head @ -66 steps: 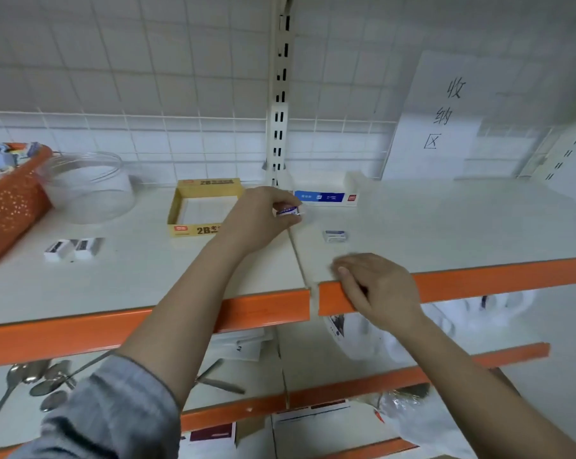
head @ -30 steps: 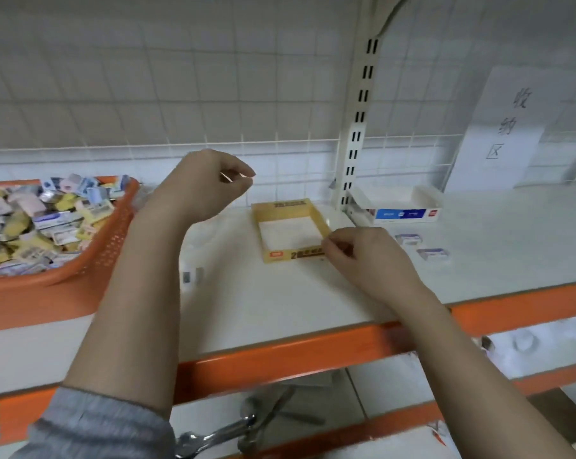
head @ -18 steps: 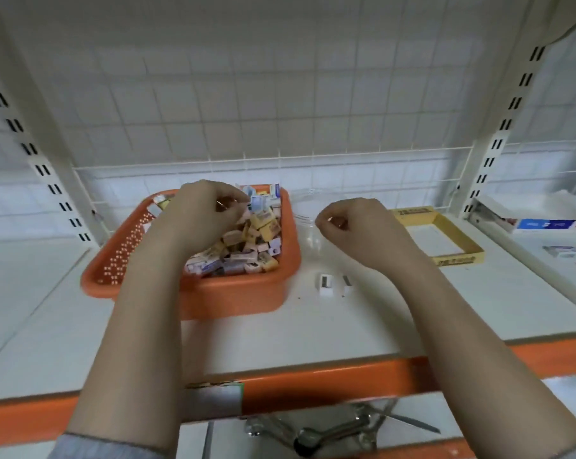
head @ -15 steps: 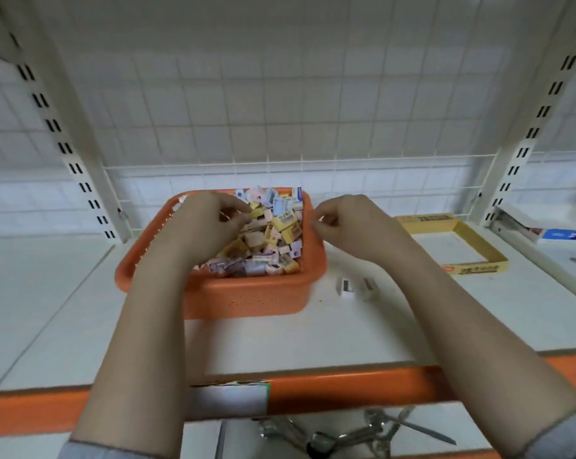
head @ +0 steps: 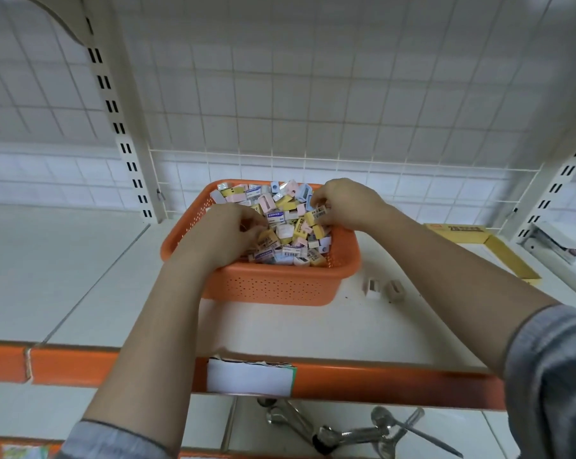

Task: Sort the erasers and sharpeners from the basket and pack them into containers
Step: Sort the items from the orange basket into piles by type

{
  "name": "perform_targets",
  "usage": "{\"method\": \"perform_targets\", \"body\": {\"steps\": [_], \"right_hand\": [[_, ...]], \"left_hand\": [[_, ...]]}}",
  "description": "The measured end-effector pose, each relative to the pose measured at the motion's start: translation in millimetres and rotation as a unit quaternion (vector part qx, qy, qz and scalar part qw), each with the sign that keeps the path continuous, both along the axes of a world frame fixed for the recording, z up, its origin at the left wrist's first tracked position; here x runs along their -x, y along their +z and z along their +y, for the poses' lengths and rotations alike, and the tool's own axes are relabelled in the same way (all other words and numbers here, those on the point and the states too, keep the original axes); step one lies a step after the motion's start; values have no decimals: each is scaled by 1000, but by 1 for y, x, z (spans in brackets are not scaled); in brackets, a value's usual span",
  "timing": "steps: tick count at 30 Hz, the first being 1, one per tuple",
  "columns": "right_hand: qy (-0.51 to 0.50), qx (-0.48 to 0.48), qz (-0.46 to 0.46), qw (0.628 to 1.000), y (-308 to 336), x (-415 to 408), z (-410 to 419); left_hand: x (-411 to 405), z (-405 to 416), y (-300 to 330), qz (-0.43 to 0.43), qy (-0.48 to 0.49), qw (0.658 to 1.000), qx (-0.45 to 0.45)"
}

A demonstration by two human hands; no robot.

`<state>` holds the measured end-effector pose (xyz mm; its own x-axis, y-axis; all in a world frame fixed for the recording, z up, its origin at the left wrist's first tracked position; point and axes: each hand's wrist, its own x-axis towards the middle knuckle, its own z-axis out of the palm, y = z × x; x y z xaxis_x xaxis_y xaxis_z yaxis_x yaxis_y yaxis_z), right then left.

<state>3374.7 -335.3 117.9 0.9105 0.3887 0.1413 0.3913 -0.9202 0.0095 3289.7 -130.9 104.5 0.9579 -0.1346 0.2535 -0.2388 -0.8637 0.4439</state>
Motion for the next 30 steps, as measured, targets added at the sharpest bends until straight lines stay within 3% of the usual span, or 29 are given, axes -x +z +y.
{"method": "perform_targets", "body": {"steps": [13, 17, 19, 24, 27, 30], "right_hand": [[16, 5, -20, 1000, -4, -2, 6], [12, -100, -45, 994, -2, 5, -4], [-18, -224, -68, 972, -3, 12, -12], [-97, -475, -101, 869, -14, 41, -33], [-130, -539, -79, 828, -25, 56, -43], [-164, -558, -75, 810, -33, 66, -54]], "left_hand": [[-19, 13, 3, 26, 21, 999, -19], [-38, 12, 11, 17, 25, 998, -63], [-48, 8, 16, 13, 24, 997, -73], [-73, -18, 26, -5, -14, 997, -71], [-85, -39, 29, -22, -38, 997, -69], [-98, -58, 30, -29, -56, 995, -72]]}}
